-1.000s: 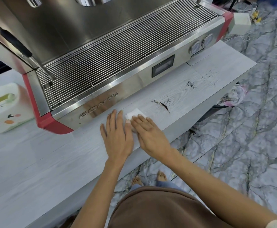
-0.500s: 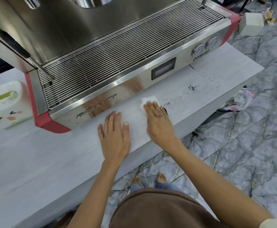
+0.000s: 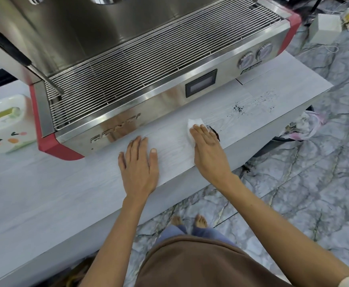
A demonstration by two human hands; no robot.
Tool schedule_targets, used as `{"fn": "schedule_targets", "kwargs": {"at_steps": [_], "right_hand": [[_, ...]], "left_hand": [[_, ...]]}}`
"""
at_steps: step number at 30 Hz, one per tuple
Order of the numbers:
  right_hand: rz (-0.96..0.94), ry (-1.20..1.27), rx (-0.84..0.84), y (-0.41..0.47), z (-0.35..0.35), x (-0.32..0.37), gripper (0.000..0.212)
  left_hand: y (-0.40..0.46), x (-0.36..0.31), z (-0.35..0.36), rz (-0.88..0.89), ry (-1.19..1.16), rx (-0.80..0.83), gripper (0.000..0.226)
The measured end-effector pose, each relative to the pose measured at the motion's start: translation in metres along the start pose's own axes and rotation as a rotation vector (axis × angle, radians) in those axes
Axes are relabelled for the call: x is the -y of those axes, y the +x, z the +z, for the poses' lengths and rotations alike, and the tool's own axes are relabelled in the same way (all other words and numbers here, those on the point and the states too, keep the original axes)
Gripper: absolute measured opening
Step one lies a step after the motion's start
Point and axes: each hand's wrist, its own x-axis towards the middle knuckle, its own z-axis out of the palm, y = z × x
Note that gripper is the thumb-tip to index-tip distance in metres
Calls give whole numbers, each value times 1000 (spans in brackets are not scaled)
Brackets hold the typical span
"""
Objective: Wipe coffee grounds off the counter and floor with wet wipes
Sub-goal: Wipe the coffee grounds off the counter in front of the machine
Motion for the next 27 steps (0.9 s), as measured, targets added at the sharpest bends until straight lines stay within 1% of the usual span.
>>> {"fn": "schedule_targets", "kwargs": {"at_steps": [5,11,19,27], "right_hand": [[-134,34,-11,-18,12,24,46],[-174,-21,56,-29,24,31,47],[-70,-89,21,-24,27,30,47],[-21,-140,20,-13,15,11,49]], "left_hand": [[1,-8,4,-14,-21,-6,62],[1,-7,5,16,-1,12,67],[2,-4,4,67,40,59,64],[1,-3,2,97,62,86,62]]}}
